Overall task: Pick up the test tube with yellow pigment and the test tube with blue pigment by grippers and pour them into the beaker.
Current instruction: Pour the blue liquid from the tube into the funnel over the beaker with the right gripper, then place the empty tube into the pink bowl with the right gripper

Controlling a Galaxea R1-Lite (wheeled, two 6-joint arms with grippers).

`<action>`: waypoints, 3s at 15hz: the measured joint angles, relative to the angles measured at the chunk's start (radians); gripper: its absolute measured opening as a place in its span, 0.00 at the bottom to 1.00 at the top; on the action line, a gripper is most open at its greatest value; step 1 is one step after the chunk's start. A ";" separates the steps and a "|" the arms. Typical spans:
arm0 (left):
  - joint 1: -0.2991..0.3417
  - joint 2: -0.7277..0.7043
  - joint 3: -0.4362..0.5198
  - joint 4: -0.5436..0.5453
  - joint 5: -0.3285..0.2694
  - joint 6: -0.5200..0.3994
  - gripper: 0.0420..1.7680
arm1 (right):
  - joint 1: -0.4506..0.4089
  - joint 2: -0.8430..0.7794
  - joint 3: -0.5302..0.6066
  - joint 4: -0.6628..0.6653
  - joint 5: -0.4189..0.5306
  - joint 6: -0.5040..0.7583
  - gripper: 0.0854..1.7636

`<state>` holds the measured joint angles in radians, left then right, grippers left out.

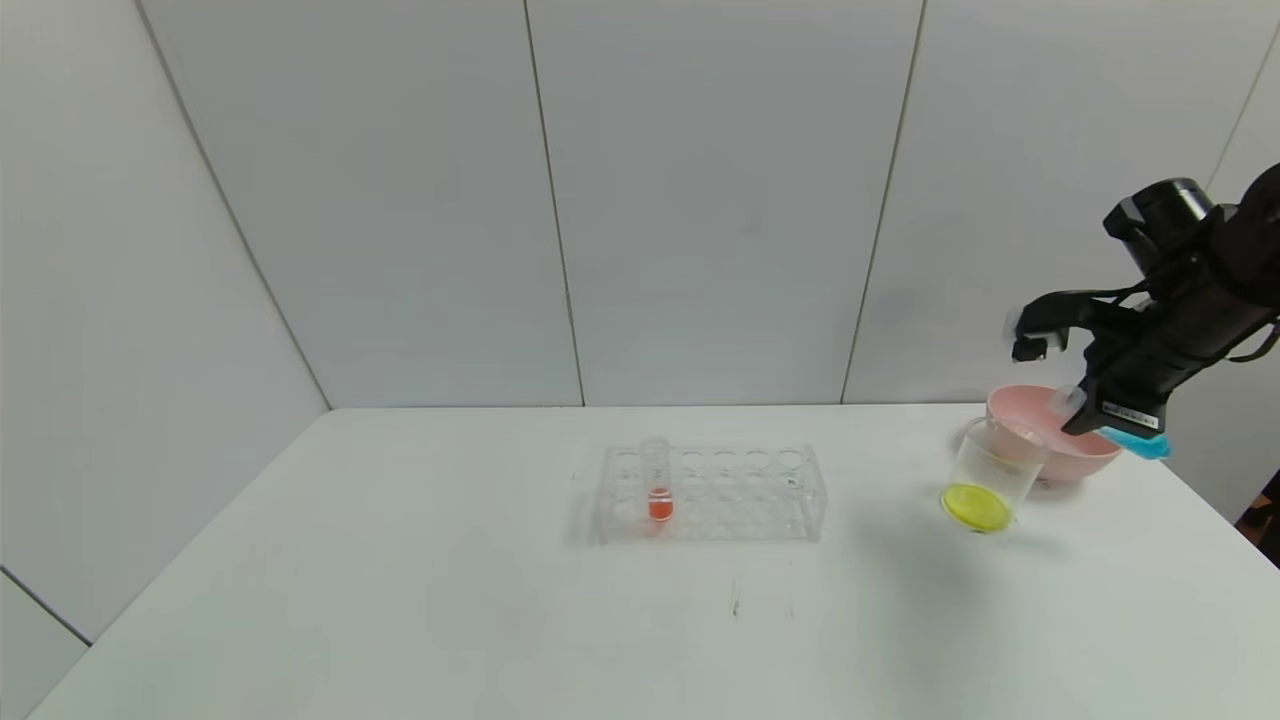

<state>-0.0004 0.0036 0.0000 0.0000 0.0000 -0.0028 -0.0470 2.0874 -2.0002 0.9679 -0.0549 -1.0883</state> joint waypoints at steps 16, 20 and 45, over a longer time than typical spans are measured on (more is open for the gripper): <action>0.000 0.000 0.000 0.000 0.000 0.000 1.00 | 0.098 0.059 0.000 0.020 -0.314 -0.069 0.25; 0.000 0.000 0.000 0.000 0.000 0.000 1.00 | 0.129 0.063 0.000 0.018 -0.386 -0.090 0.25; 0.000 0.000 0.000 0.000 0.000 0.000 1.00 | 0.239 0.051 0.000 -0.046 -0.695 -0.281 0.25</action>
<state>0.0000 0.0036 0.0000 0.0000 0.0000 -0.0028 0.1923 2.1389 -2.0002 0.9219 -0.7496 -1.3691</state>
